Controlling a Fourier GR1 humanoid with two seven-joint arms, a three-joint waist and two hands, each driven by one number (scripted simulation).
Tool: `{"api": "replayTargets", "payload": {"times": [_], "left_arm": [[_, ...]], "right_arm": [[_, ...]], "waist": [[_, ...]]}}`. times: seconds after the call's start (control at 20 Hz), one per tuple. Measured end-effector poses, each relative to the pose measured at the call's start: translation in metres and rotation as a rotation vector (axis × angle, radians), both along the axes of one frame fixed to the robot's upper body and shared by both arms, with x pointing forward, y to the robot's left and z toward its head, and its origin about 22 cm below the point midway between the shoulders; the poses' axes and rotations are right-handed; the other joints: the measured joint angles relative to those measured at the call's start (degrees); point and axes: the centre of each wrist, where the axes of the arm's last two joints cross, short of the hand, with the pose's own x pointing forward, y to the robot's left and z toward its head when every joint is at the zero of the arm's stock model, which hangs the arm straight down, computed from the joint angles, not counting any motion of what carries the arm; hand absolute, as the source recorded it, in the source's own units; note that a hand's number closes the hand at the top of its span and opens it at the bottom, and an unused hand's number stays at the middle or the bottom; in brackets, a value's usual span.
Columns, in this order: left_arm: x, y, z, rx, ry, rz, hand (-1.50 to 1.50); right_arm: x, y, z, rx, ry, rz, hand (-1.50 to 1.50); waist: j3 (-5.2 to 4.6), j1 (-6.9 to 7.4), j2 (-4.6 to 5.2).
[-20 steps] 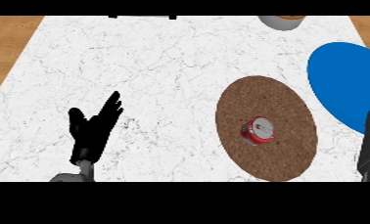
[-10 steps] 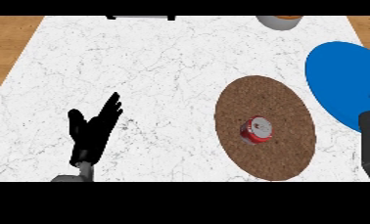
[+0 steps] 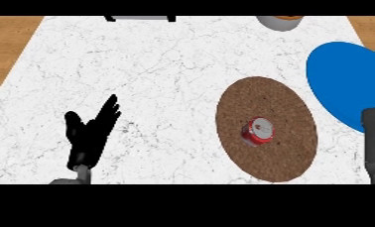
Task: Pick the lemon from the placemat and place it in the plate
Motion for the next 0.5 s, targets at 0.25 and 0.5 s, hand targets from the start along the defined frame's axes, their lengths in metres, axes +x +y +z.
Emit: {"api": "replayTargets", "payload": {"times": [0.25,0.5], "left_arm": [[-0.002,0.001,-0.003,-0.006,0.018,0.012,0.00],[-0.005,0.003,-0.004,0.000,0.018,0.021,0.00]], "right_arm": [[-0.004,0.028,-0.008,-0.017,-0.117,0.034,-1.50],[-0.020,0.073,-0.021,-0.008,-0.203,0.144,-1.50]], "waist": [[-0.09,-1.12,-0.46],[-0.18,-1.54,-0.64]]}}
